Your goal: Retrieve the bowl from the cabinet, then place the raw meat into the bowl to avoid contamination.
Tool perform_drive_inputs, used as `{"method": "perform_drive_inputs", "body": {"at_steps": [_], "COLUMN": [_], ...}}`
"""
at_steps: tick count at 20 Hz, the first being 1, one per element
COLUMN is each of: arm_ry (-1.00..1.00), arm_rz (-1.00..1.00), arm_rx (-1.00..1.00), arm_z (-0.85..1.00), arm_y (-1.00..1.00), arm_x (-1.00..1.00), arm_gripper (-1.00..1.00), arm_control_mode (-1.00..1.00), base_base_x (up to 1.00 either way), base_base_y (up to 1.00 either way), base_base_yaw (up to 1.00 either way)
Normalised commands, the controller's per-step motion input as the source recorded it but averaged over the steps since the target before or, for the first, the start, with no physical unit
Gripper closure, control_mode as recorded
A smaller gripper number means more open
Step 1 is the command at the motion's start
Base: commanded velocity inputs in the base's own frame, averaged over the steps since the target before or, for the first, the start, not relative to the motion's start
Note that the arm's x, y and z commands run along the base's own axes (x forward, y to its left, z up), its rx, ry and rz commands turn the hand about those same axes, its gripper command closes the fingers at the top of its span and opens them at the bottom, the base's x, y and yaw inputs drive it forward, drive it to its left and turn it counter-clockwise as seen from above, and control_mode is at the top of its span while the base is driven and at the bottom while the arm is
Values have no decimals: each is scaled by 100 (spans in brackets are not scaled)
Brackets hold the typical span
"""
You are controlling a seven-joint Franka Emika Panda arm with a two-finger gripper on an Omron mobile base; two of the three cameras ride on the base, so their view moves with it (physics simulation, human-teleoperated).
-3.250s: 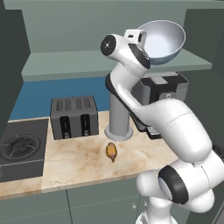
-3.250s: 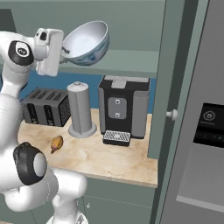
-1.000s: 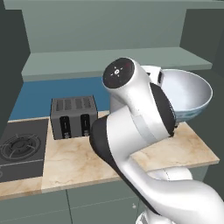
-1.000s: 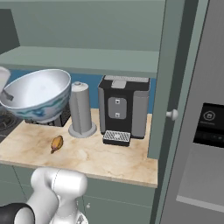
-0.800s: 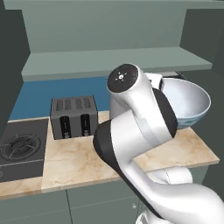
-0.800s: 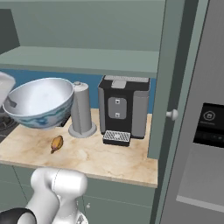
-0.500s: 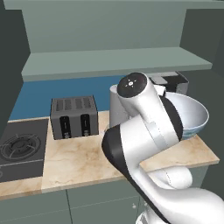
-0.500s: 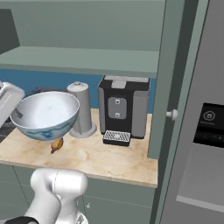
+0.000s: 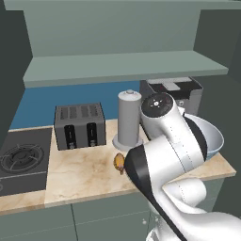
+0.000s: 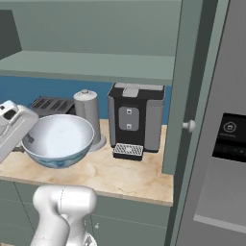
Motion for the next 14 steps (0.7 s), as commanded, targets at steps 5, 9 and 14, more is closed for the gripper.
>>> {"method": "perform_drive_inputs", "body": {"at_steps": [5,9,14], "arm_ry": [0,3,1], "arm_rz": [0,0,0], "arm_rx": [0,0,0], "arm_z": [-38,-41,-34], "arm_y": [0,-1,-3], "arm_x": [12,26,26], "arm_gripper": [100,100,100], "arm_control_mode": [-100,-100,-100], "base_base_x": [0,0,0], "base_base_y": [0,0,0], "base_base_yaw": [0,0,0]}}
